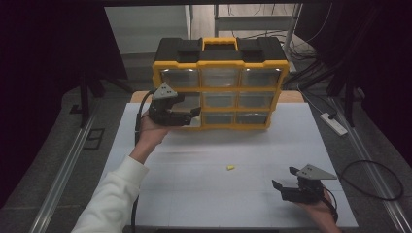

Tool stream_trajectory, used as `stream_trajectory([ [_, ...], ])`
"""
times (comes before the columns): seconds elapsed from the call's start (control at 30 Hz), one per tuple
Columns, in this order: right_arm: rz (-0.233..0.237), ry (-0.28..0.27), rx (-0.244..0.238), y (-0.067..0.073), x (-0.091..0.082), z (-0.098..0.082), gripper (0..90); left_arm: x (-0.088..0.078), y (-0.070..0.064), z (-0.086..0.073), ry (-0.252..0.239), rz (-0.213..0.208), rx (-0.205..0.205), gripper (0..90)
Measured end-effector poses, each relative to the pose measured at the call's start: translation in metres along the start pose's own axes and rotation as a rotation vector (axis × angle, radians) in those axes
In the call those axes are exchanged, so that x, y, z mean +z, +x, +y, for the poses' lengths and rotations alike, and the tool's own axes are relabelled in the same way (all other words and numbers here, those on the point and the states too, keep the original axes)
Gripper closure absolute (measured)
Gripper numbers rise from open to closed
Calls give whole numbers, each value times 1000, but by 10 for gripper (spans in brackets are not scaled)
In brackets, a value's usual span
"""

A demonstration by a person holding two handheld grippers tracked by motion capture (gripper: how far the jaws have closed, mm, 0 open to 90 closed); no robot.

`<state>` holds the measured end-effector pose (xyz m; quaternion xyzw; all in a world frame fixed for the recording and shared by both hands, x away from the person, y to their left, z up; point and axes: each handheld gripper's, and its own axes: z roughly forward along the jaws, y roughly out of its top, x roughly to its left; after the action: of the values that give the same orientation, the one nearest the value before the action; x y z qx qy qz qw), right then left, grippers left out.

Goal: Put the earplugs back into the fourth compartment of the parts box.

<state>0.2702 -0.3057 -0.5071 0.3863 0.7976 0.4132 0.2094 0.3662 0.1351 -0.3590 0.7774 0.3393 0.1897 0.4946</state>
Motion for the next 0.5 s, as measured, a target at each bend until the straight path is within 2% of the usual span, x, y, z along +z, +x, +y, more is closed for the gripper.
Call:
stream_trajectory([
  [0.1, 0, 3, -2, 0, 0, 0, 169, -1, -11, -4, 6, -29, 24, 217],
  [0.23, 0, 2, -3, 0, 0, 0, 169, 2, -26, -10, 36, -43, 70, 211],
  [0.5, 0, 5, -5, 1, 0, 0, 169, 20, -45, -25, 98, -118, 93, 204],
])
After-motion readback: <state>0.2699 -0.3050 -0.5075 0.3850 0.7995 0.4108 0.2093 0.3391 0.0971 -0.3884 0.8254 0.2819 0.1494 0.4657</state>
